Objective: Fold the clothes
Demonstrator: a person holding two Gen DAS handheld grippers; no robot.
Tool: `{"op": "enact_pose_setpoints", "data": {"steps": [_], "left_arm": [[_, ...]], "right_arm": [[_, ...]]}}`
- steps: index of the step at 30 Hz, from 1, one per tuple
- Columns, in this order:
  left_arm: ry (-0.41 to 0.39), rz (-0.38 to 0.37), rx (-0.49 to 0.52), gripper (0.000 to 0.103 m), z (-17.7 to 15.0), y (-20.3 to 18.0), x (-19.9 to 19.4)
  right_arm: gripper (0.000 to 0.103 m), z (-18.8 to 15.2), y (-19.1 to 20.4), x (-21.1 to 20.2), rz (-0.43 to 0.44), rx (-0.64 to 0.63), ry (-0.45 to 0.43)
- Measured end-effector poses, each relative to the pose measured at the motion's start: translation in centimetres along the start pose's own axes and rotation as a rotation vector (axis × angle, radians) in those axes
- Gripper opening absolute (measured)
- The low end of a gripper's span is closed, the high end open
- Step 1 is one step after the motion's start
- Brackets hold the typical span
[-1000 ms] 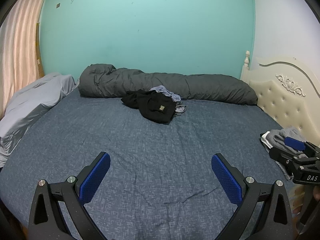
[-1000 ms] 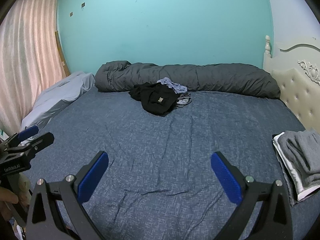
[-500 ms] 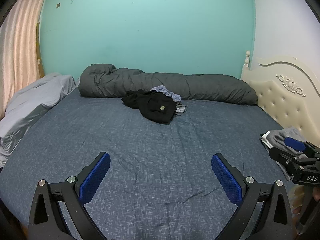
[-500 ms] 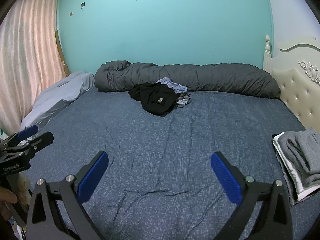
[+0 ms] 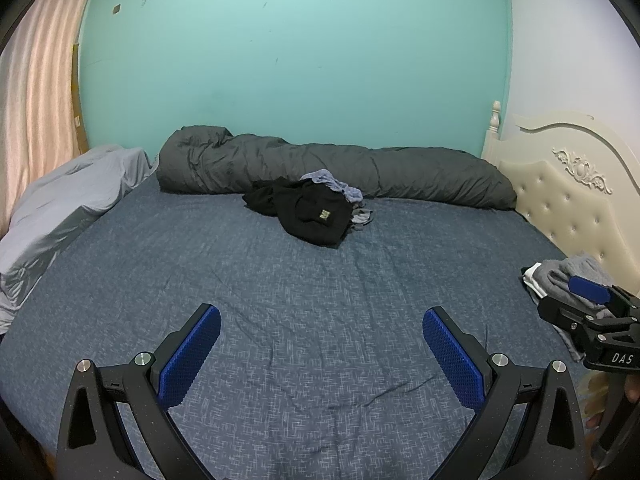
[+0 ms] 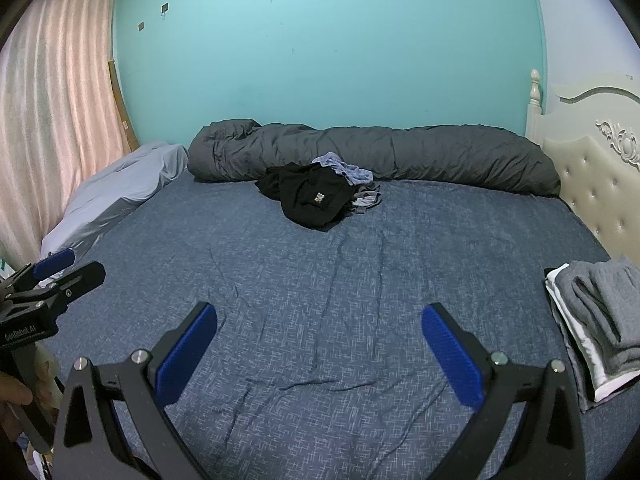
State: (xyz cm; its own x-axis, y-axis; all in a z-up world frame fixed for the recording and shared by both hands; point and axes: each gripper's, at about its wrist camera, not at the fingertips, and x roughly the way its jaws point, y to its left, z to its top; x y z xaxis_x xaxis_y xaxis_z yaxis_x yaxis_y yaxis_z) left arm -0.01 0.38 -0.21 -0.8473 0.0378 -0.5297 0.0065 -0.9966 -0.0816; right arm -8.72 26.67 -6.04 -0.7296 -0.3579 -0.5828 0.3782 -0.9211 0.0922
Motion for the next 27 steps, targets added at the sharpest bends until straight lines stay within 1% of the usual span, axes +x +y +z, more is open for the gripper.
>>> {"op": "enact_pose_setpoints", "data": {"steps": [2, 6, 11, 14, 18, 21, 27], "left_arm": [[0.000, -0.006, -0.006, 0.103, 0.0, 0.1, 0.3], [0.012, -0.043, -0.036, 0.103, -0.3, 0.5, 1.8], [0.016, -0.008, -0.035, 0.103, -1.4, 1.2, 5.1], [0.007, 0.006, -0.027, 0.103, -2.1, 1.6, 7.4], [0.020, 0.025, -0.029, 0.103, -3.1, 2.5, 11.6], [0.026, 0.044, -0.039, 0.103, -3.7, 3.3, 14.6], [0.078, 0.055, -0.130, 0.103, -5.0, 5.9, 21.8]], "right_arm": [[0.103, 0.0, -0.2, 0.3, 0.006, 0.008, 0.006], [0.103, -0.2, -0.6, 1.4, 0.027, 0.020, 0.024], [0.103, -1.0, -1.6, 4.5, 0.039, 0.047, 0.056], [0.103, -1.7, -2.5, 7.3, 0.055, 0.075, 0.073], [0.103, -2.4, -3.6, 11.1, 0.070, 0.105, 0.089], [0.103, -2.8, -4.2, 14.5, 0.064, 0.120, 0.116], [0.103, -1.9, -5.1, 21.3, 0.085, 0.111, 0.150]]}}
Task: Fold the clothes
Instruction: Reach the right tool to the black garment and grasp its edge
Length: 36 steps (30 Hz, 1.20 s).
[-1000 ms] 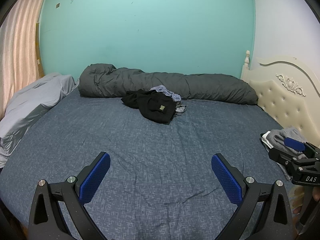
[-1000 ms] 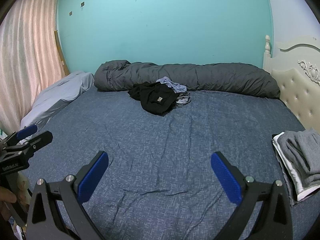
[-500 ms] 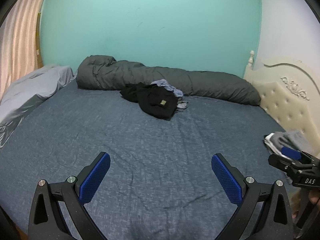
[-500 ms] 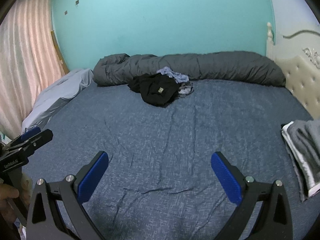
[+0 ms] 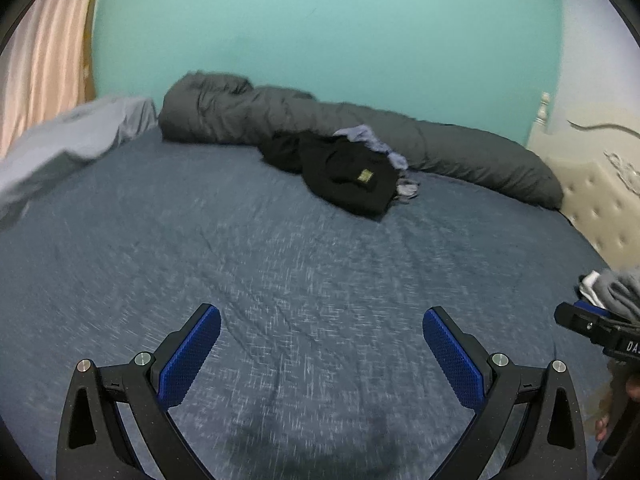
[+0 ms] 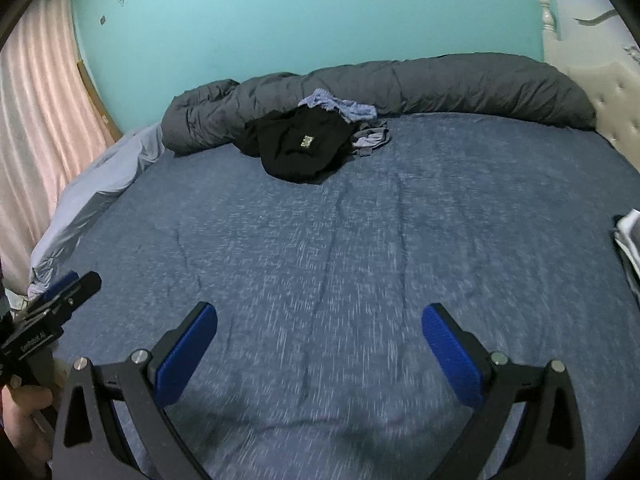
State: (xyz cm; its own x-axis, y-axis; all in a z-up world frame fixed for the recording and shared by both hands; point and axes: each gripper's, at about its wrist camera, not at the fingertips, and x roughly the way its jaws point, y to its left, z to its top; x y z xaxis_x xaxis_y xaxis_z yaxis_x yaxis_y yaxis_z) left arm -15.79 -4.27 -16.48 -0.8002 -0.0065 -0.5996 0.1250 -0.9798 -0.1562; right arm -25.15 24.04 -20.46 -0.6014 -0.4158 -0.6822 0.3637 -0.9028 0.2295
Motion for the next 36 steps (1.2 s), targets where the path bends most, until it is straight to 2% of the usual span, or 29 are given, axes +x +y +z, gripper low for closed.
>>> {"op": "enact_pose_setpoints", "data": {"steps": [6, 10, 15, 24, 33, 36], "left_arm": [[0.027, 0.035, -0.070, 0.103, -0.9, 3.0, 5.3], [0.060, 0.054, -0.117, 0.103, -1.6, 5.1, 8.0], [0.076, 0.080, -0.222, 0.103, -2.1, 8.0, 9.4], [0.099, 0.056, -0.259, 0.103, -2.2, 9.7, 11.1], [0.110, 0.060, -0.270, 0.103, -3.0, 10.6, 12.3], [0.113, 0.055, -0.269, 0.103, -3.4, 10.7, 12.6]], "right_arm": [[0.103, 3.0, -0.4, 6.8, 0.033, 0.002, 0.028], [0.092, 5.0, 0.1, 11.1, 0.020, -0.035, 0.027], [0.089, 7.5, 0.9, 15.9, 0.037, -0.068, 0.028], [0.089, 11.6, 1.4, 23.8, 0.066, -0.016, 0.056], [0.089, 15.2, 0.7, 30.8, 0.058, 0.062, 0.039], [0.079, 16.2, 0.4, 32.7, 0.057, 0.098, 0.030]]}}
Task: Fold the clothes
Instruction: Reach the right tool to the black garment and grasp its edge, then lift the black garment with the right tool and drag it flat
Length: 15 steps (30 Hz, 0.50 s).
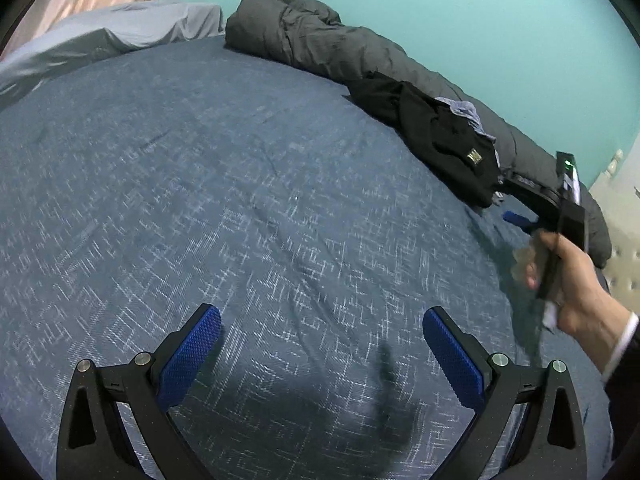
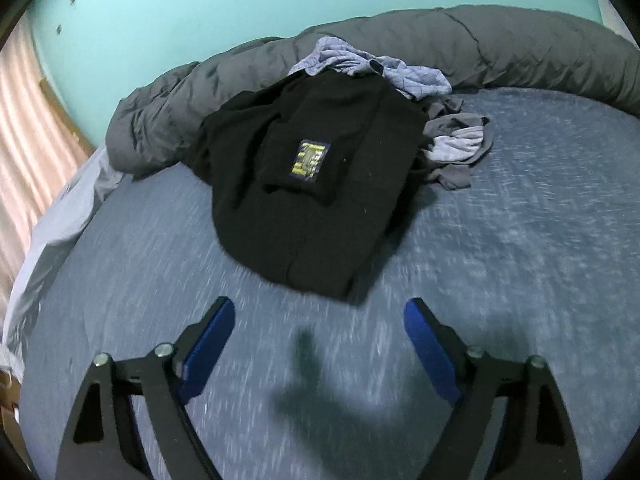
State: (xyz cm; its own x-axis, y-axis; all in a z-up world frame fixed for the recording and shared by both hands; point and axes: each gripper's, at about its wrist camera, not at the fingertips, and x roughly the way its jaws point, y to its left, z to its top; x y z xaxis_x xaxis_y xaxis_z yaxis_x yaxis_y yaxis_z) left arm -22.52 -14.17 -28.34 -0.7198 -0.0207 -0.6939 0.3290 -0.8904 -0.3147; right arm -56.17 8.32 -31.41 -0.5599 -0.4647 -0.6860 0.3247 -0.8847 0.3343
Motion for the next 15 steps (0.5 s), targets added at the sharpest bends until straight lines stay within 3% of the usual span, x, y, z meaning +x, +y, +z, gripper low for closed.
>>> {"op": "enact_pose_setpoints", "data": {"steps": [1, 2, 4, 6, 8, 15], "left_arm": [[-0.003, 0.006, 0.009, 0.103, -0.1, 0.1, 0.0], [-0.006, 0.009, 0.009, 0.103, -0.1, 0.2, 0.0], [-0.010, 0.011, -0.005, 0.103, -0.1, 0.6, 0.0], [-0.009, 0.007, -0.019, 0.103, -0.1, 0.9, 0.0], [-0.009, 0.010, -0.012, 0.103, -0.1, 1.0, 0.1], [-0.001, -0.003, -0.031, 0.103, -0.8, 1.1, -0.5]], "right_arm": [[0.072, 0.3, -0.1, 0.6, -0.001, 0.013, -0.005], [0.057, 0.6, -0.1, 1.1, -0.007, 0.015, -0.002], [0.043, 0.9, -0.1, 2.3, -0.020, 0.011, 0.017], [0.036, 0.9, 0.0, 2.7, -0.014, 0.013, 0.023], [0.010, 0.9, 0.1, 2.5, 0.002, 0.012, 0.010], [0.002, 0.1, 3.1, -1.8, 0.074, -0.123, -0.039]]}}
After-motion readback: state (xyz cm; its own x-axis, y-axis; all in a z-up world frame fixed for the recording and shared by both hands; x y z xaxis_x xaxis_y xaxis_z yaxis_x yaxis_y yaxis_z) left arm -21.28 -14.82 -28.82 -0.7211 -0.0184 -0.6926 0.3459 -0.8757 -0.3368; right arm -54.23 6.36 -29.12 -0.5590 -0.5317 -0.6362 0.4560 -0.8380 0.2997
